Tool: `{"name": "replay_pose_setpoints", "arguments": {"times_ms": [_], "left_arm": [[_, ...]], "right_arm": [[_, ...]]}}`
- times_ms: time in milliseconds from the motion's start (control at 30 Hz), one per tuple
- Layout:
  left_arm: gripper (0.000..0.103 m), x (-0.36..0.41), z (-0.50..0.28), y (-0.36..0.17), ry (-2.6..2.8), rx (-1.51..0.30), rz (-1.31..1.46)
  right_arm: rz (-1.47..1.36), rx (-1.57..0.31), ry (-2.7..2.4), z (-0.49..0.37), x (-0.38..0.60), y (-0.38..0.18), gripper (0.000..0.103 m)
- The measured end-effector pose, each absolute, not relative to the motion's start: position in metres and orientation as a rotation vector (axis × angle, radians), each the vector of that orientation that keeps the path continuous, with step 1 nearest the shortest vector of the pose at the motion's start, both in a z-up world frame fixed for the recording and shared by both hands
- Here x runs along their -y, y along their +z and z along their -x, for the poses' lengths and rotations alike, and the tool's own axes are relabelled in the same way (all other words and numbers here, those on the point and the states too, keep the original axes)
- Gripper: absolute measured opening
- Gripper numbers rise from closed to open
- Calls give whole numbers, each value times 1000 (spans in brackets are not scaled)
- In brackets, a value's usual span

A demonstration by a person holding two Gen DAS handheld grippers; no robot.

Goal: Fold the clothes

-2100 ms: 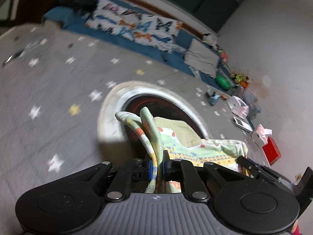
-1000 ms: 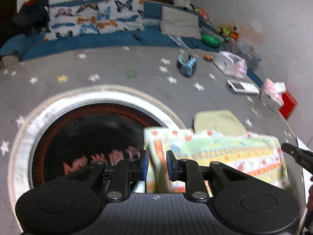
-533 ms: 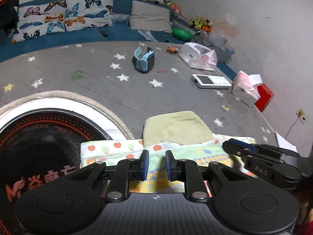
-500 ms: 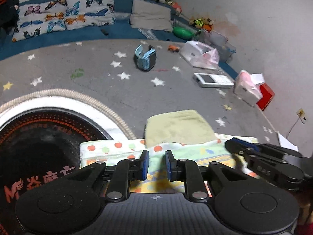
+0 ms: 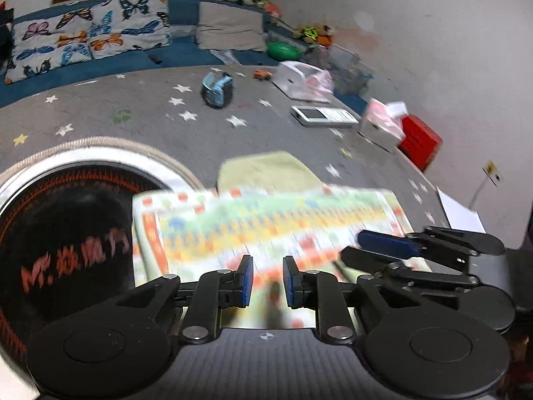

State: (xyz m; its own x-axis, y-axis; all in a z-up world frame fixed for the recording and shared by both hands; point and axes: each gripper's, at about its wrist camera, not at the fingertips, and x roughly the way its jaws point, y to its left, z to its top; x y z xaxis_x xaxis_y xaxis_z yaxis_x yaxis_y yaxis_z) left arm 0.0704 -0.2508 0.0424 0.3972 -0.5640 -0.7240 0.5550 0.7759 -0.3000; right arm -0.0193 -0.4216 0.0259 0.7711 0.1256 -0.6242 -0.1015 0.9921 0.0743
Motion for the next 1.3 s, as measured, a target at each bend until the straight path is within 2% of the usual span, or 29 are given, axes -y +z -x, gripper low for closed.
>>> {"name": "replay_pose_setpoints", "arguments": {"times_ms": [300, 567, 633, 700, 733, 1067, 1167, 1300], "left_arm": [[21, 235, -35, 32, -654, -902, -46], [24, 229, -31, 28, -627, -902, -25], [31, 228, -27, 32, -616, -905, -22], [39, 229, -22, 35, -600, -901, -25], [40, 229, -18, 35, -591, -897, -28], [69, 223, 16, 38, -510, -882, -64], [73, 221, 26, 39, -493, -872, -73], [84, 220, 41, 41, -466, -845, -107]], "right_arm": [[92, -680, 154, 67, 381, 17, 25], [-56, -701, 34, 78, 411, 11, 25], [-81, -703, 28, 83, 414, 11, 26], [-91, -693, 16, 89, 414, 14, 34], [-102, -688, 8, 92, 415, 15, 41], [-196, -714, -74, 114, 404, 10, 52], [-192, -709, -87, 120, 399, 12, 64], [-175, -695, -115, 127, 390, 17, 67]]}}
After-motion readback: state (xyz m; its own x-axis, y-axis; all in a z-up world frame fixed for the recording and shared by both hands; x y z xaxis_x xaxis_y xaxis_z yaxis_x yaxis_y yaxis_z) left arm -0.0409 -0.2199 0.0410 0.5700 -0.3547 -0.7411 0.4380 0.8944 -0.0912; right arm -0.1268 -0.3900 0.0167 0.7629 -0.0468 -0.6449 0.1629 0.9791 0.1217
